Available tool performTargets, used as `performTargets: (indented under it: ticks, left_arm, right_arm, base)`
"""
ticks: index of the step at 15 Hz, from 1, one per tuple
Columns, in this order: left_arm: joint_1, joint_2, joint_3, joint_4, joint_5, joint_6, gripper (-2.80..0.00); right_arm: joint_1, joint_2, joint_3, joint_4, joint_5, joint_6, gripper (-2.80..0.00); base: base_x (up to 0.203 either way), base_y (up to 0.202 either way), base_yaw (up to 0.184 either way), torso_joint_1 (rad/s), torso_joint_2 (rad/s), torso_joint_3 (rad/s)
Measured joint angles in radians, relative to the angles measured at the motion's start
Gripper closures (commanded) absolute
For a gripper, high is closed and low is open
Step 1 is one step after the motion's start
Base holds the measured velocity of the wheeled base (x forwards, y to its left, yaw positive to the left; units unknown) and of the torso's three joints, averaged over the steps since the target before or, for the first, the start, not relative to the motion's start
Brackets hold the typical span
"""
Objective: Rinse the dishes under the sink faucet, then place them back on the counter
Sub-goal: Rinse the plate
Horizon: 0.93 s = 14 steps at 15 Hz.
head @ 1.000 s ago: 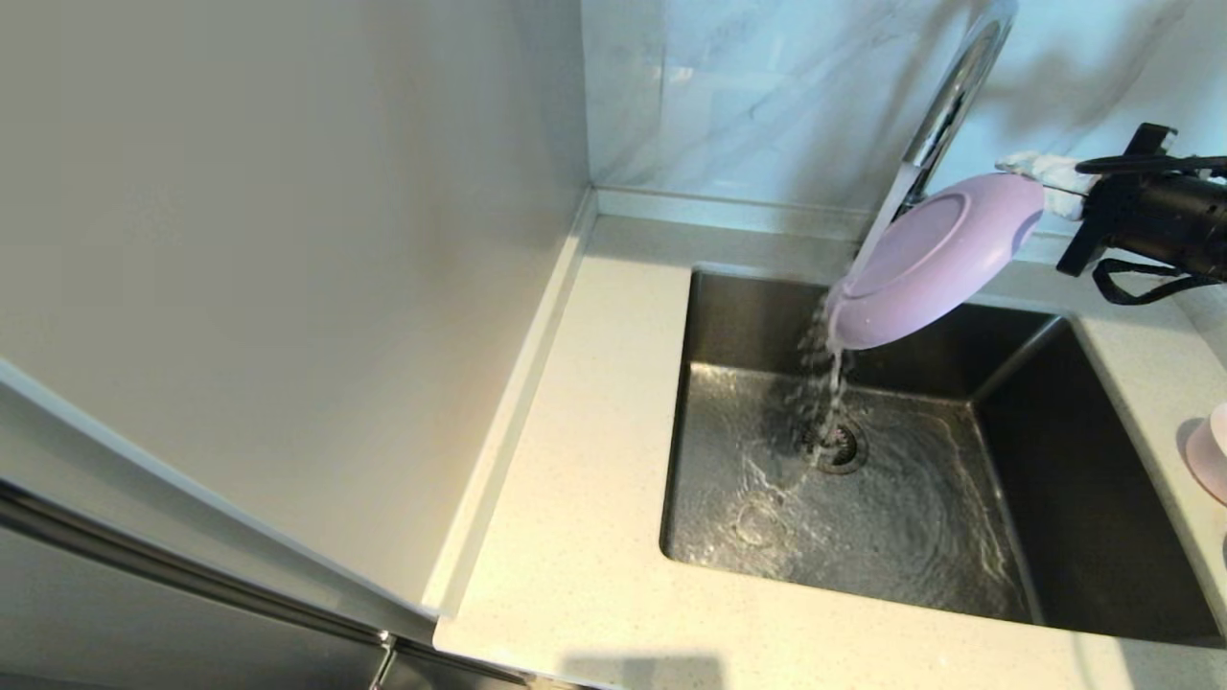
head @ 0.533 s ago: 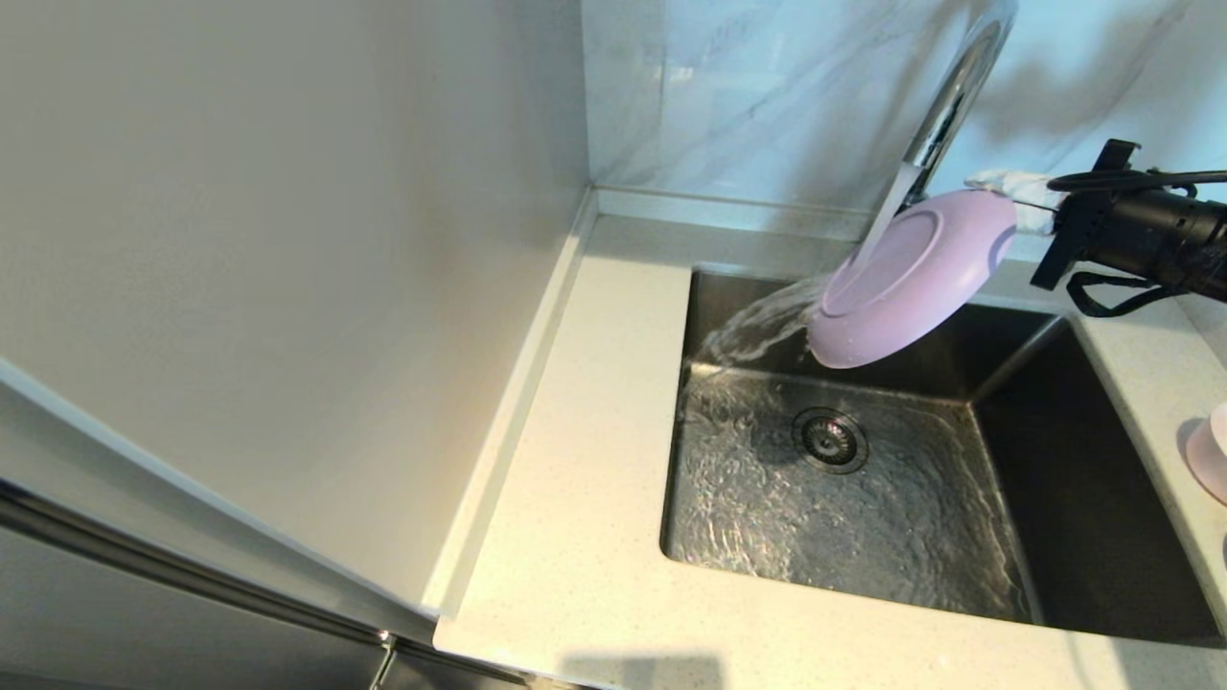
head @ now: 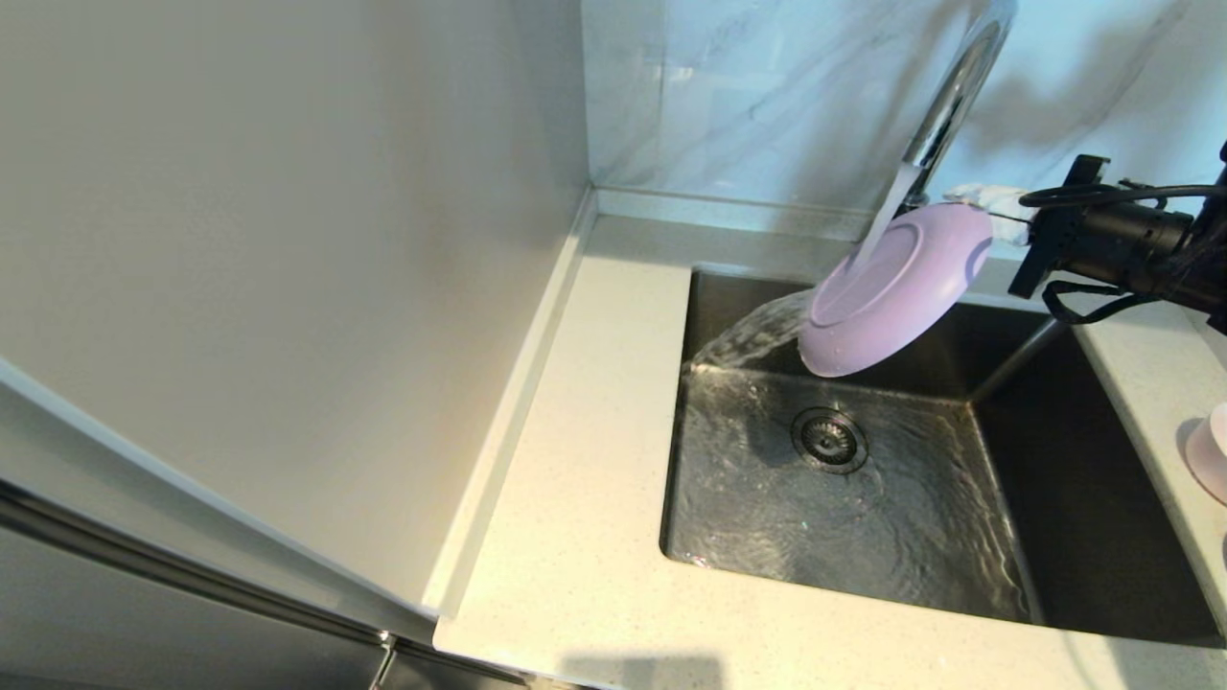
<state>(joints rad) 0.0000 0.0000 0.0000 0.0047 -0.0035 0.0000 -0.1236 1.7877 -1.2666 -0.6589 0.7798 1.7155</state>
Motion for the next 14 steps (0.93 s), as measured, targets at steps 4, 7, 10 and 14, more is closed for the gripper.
performTargets:
  ticks: [4, 7, 10, 14]
  left_arm:
    - [0.000, 0.000, 0.000, 0.000, 0.000, 0.000, 0.00]
    - [0.000, 0.000, 0.000, 0.000, 0.000, 0.000, 0.00]
    - [0.000, 0.000, 0.000, 0.000, 0.000, 0.000, 0.00]
    - [0.000, 0.000, 0.000, 0.000, 0.000, 0.000, 0.00]
  right_arm:
    - [0.011, 0.029, -0.040, 0.000, 0.000, -0.001, 0.00]
    - [0.014, 0.056, -0.068, 0.000, -0.001, -0.003, 0.00]
    - [0.015, 0.082, -0.094, 0.001, -0.001, -0.013, 0.00]
    - [0.015, 0.117, -0.130, 0.002, -0.001, -0.021, 0.00]
  base:
    - [0.000, 0.000, 0.000, 0.000, 0.00, 0.000]
    - [0.000, 0.000, 0.000, 0.000, 0.00, 0.000]
    - [0.000, 0.000, 0.000, 0.000, 0.00, 0.000]
    - [0.000, 0.000, 0.000, 0.000, 0.00, 0.000]
